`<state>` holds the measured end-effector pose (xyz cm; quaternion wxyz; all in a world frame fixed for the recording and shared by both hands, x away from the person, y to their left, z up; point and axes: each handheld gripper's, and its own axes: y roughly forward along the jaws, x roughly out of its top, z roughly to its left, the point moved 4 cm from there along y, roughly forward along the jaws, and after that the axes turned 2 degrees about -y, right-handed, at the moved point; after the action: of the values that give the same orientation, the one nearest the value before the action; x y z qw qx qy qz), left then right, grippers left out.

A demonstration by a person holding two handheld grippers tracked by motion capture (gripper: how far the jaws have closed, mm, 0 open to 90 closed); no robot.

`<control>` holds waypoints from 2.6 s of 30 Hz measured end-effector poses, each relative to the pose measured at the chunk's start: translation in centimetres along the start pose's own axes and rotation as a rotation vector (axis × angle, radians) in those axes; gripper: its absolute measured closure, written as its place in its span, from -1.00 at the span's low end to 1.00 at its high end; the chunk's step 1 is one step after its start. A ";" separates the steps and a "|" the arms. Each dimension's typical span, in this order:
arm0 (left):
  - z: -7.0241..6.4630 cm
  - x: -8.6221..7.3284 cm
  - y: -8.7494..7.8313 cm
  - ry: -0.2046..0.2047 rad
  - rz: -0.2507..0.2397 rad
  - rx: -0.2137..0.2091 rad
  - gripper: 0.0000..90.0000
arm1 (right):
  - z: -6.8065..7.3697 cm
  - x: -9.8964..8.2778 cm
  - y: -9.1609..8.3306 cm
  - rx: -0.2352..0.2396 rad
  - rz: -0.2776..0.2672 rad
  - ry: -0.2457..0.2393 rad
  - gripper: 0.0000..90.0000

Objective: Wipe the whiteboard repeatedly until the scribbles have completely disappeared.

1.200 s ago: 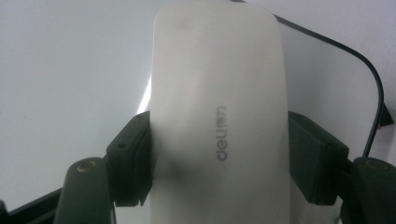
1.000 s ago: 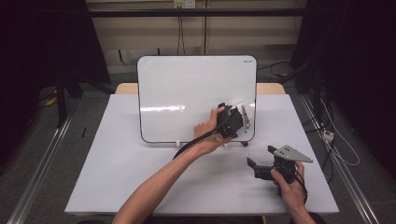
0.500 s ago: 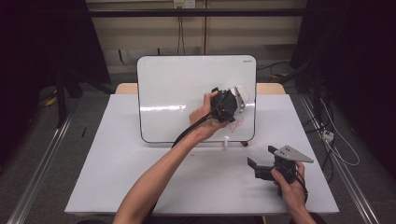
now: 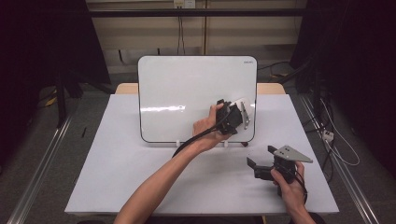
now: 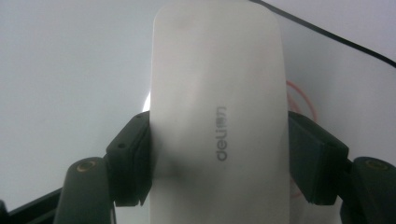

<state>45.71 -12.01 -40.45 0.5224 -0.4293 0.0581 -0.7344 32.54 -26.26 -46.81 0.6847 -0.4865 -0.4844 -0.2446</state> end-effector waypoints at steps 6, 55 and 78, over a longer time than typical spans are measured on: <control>-1.8 -0.5 0.0 0.052 0.000 -0.019 -0.31 | 0.0 0.0 0.0 0.000 0.000 0.000 -0.89; -2.5 -4.9 -2.3 0.122 0.142 -0.041 -0.31 | 0.1 0.1 0.1 -0.002 0.000 0.000 -0.89; -4.6 -0.1 0.1 0.151 0.077 -0.034 -0.31 | 0.0 0.0 -0.1 0.001 -0.002 0.000 -0.89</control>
<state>42.62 -13.60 -43.41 0.5370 -0.3788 0.1261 -0.7432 32.50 -26.31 -46.75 0.6846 -0.4855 -0.4853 -0.2451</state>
